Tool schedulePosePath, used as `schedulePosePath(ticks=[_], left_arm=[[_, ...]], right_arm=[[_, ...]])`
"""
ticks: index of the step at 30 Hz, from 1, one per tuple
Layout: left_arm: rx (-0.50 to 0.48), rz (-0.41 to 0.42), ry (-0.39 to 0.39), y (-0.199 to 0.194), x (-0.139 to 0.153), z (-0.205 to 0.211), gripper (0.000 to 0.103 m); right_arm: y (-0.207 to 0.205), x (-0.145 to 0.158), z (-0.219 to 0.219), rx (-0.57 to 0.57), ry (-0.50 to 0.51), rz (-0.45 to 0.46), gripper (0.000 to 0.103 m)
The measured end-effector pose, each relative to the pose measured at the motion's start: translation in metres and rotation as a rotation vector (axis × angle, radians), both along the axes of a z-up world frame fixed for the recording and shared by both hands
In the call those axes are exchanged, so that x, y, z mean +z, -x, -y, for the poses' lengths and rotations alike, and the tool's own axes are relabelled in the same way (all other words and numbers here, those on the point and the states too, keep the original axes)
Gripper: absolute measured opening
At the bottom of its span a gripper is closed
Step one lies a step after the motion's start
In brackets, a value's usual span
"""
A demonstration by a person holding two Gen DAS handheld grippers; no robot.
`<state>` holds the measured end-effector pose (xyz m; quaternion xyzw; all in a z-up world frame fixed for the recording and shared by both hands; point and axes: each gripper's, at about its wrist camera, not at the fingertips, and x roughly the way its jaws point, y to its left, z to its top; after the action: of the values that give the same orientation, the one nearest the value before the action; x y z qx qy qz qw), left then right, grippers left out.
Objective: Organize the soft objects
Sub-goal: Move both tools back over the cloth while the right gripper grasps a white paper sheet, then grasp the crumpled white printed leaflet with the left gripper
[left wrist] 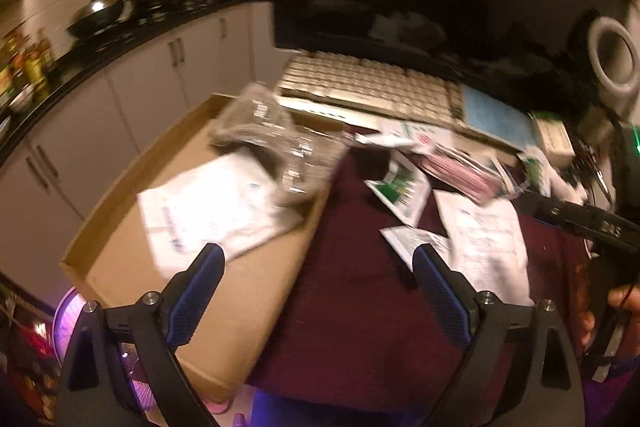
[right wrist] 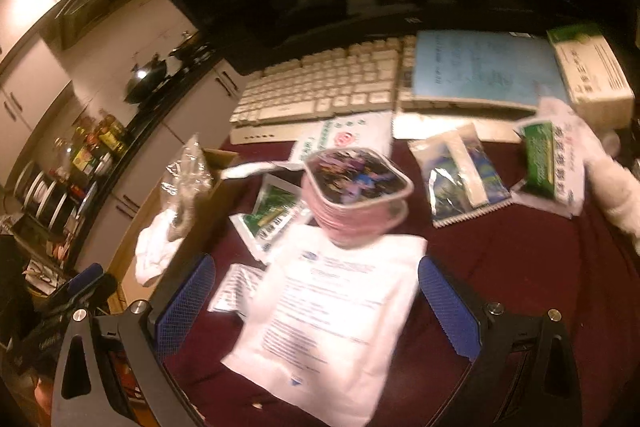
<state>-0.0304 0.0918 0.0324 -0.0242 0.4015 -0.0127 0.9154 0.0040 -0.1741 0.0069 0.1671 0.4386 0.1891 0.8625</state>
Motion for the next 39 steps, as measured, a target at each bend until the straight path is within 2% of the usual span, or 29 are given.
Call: schedulePosePath(ticks=[10,13,15,17,19,21,22,25,27,29,31,39], left_arm=[[-0.101,-0.07,0.017,-0.008,-0.035,0.041,0.095],[-0.124,-0.075,-0.007,-0.009,-0.042,0.051,0.095],[-0.132,-0.07,-0.03,-0.011,-0.044,0.053,0.095],[-0.135,-0.066,-0.044,-0.015,-0.044,0.053,0.095],[-0.135,-0.06,-0.059,-0.02,-0.046,0.054,0.095],[-0.134,-0.061,-0.068,-0.023,-0.048,0.054,0.095],[-0.134,-0.062,-0.069,-0.024,-0.049,0.054,0.095],[-0.134,-0.062,-0.072,-0.026,-0.051,0.053,0.095],[-0.135,-0.068,-0.074,-0.027,-0.053,0.053,0.095],[-0.14,-0.073,-0.075,-0.029,-0.054,0.053,0.095],[-0.146,-0.07,-0.08,-0.03,-0.054,0.055,0.095],[-0.149,-0.067,-0.118,-0.035,-0.057,0.057,0.095]], right_arm=[[0.005,-0.024,-0.006,0.023,0.011,-0.079,0.103],[0.005,-0.031,-0.009,0.029,0.014,-0.091,0.102],[0.004,-0.036,-0.009,0.026,0.011,-0.099,0.098],[0.002,-0.04,-0.009,0.021,0.006,-0.113,0.086],[0.0,-0.043,-0.007,0.006,0.009,-0.118,0.081],[-0.001,-0.044,-0.005,-0.006,0.007,-0.115,0.068],[-0.002,-0.044,-0.004,-0.014,0.012,-0.119,0.054],[-0.004,-0.044,0.001,-0.025,-0.002,-0.116,0.041],[-0.003,-0.041,0.005,-0.036,0.005,-0.095,0.029],[-0.004,-0.035,0.008,-0.042,0.032,-0.077,0.006],[-0.006,-0.033,0.011,-0.042,0.038,-0.075,0.005],[-0.008,-0.042,0.024,-0.03,-0.063,-0.124,0.008]])
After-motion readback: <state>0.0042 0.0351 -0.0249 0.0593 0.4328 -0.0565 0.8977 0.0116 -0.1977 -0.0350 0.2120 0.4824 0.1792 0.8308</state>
